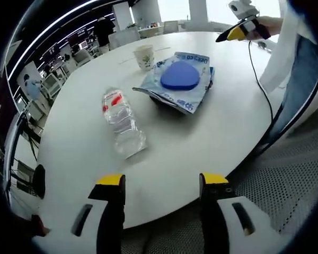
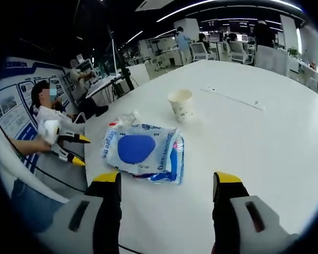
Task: Arrange the tabletop items into an orderly group along one side of the table until the central work area is clear of visible clutter.
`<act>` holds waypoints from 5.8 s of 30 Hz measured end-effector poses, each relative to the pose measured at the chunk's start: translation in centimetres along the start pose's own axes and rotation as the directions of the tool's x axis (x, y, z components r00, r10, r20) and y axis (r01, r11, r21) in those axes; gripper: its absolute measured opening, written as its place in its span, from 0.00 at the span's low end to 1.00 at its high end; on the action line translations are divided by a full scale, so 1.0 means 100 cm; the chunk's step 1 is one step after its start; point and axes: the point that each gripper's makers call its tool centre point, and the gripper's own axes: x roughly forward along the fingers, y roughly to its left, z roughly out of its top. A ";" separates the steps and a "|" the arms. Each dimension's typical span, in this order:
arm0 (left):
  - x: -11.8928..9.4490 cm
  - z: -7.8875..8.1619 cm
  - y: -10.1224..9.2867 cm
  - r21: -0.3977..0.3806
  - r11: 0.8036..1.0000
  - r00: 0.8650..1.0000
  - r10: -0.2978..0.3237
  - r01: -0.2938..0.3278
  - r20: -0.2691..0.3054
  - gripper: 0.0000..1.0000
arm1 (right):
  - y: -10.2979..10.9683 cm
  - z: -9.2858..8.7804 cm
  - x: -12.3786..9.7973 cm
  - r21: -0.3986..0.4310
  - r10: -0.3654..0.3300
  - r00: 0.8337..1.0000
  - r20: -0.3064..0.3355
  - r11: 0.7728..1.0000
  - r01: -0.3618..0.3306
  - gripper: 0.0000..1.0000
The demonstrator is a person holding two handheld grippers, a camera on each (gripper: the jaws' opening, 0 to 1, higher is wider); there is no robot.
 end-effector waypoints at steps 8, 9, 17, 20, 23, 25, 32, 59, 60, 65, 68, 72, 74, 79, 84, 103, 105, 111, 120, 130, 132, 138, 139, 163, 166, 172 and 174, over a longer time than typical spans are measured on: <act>0.001 -0.003 -0.001 0.005 1.000 1.000 0.000 0.000 -0.015 0.56 | -0.005 -0.017 -0.011 0.050 -0.010 1.000 -0.004 0.999 0.010 0.68; 0.001 -0.003 -0.001 0.006 1.000 1.000 0.000 0.000 -0.016 0.56 | -0.006 -0.020 -0.012 0.054 -0.011 1.000 -0.007 0.998 0.011 0.68; 0.001 -0.005 0.002 -0.018 1.000 1.000 0.004 -0.004 -0.024 0.56 | -0.008 -0.025 -0.013 0.072 -0.002 1.000 -0.016 0.997 0.003 0.68; 0.001 -0.005 0.004 -0.029 1.000 1.000 0.009 -0.009 -0.024 0.56 | -0.005 -0.025 -0.009 0.073 0.013 1.000 -0.024 0.997 -0.012 0.67; 0.002 -0.007 0.004 -0.034 0.999 0.999 0.008 -0.009 -0.031 0.56 | 0.000 -0.025 -0.007 0.071 0.030 0.999 -0.025 0.997 -0.028 0.66; 0.002 -0.008 0.003 -0.031 0.999 0.999 0.004 -0.005 -0.036 0.55 | 0.003 -0.026 -0.005 0.068 0.040 0.999 -0.026 0.997 -0.038 0.66; 0.003 -0.009 0.001 -0.024 1.000 0.999 -0.006 0.006 -0.037 0.55 | 0.001 -0.022 -0.005 0.061 0.040 0.999 -0.020 0.997 -0.039 0.66; -0.009 0.016 0.037 -0.336 0.942 0.987 0.057 -0.003 0.153 0.55 | -0.006 -0.033 -0.012 0.124 0.027 1.000 0.001 0.992 -0.027 0.64; -0.009 0.017 0.038 -0.344 0.939 0.986 0.059 -0.001 0.158 0.55 | -0.006 -0.033 -0.013 0.126 0.026 1.000 0.004 0.992 -0.026 0.63; -0.010 0.036 0.052 -0.542 0.839 0.955 0.122 0.047 0.272 0.59 | -0.008 -0.038 -0.015 0.150 0.025 1.000 0.012 0.988 -0.027 0.63; -0.009 0.042 0.058 -0.619 0.784 0.937 0.173 0.055 0.302 0.59 | -0.008 -0.043 -0.017 0.163 0.025 1.000 0.005 0.986 -0.025 0.62; -0.007 0.050 0.059 -0.653 0.754 0.924 0.191 0.079 0.332 0.59 | -0.014 -0.043 -0.021 0.174 0.014 1.000 0.014 0.985 -0.016 0.62; -0.008 0.056 0.057 -0.647 0.759 0.925 0.191 0.073 0.329 0.59 | -0.017 -0.045 -0.022 0.184 0.008 1.000 0.013 0.983 -0.010 0.61; -0.016 0.075 0.063 -0.650 0.757 0.914 0.216 0.066 0.343 0.58 | -0.020 -0.044 -0.023 0.209 0.006 1.000 0.025 0.978 -0.011 0.59; -0.018 0.092 0.066 -0.633 0.772 0.911 0.214 0.062 0.351 0.59 | -0.019 -0.046 -0.022 0.207 0.012 1.000 0.020 0.978 -0.016 0.59; -0.008 0.133 0.072 -0.517 0.855 0.937 0.144 0.043 0.317 0.53 | -0.021 -0.055 -0.023 0.217 0.022 1.000 0.007 0.976 -0.024 0.58; -0.005 0.134 0.075 -0.498 0.866 0.944 0.141 0.028 0.299 0.50 | -0.020 -0.057 -0.024 0.215 0.024 1.000 0.002 0.976 -0.024 0.58; -0.003 0.145 0.078 -0.458 0.889 0.950 0.122 0.025 0.288 0.45 | -0.025 -0.059 -0.029 0.225 0.012 1.000 0.011 0.974 -0.014 0.58; 0.009 0.143 0.085 -0.483 0.875 0.962 0.127 0.006 0.242 0.42 | -0.033 -0.069 -0.039 0.251 -0.018 1.000 0.011 0.968 0.014 0.57; 0.039 0.136 0.105 -0.537 0.844 0.977 0.122 -0.008 0.177 0.42 | -0.036 -0.075 -0.040 0.277 -0.024 1.000 -0.003 0.960 0.024 0.56; 0.043 0.139 0.104 -0.535 0.845 0.978 0.115 -0.005 0.172 0.42 | -0.036 -0.071 -0.040 0.274 -0.023 1.000 0.001 0.961 0.022 0.56; 0.055 0.149 0.107 -0.538 0.843 0.982 0.107 -0.007 0.155 0.42 | -0.037 -0.066 -0.040 0.267 -0.023 1.000 0.013 0.964 0.019 0.57; 0.059 0.149 0.107 -0.544 0.839 0.984 0.104 -0.008 0.147 0.42 | -0.037 -0.066 -0.040 0.267 -0.023 1.000 0.012 0.964 0.019 0.57; 0.107 0.144 0.104 -0.565 0.825 1.000 0.004 -0.009 -0.010 0.44 | -0.041 -0.077 -0.042 0.308 -0.040 0.999 -0.021 0.951 0.044 0.55; 0.113 0.143 0.105 -0.551 0.834 0.999 -0.002 -0.018 -0.036 0.42 | -0.043 -0.078 -0.041 0.309 -0.041 0.999 -0.027 0.950 0.048 0.55; 0.121 0.139 0.102 -0.509 0.860 0.997 -0.018 -0.023 -0.075 0.40 | -0.042 -0.077 -0.039 0.310 -0.038 0.999 -0.030 0.950 0.046 0.55; 0.122 0.136 0.103 -0.488 0.872 0.995 -0.015 -0.034 -0.095 0.38 | -0.042 -0.078 -0.038 0.312 -0.036 0.999 -0.033 0.949 0.045 0.55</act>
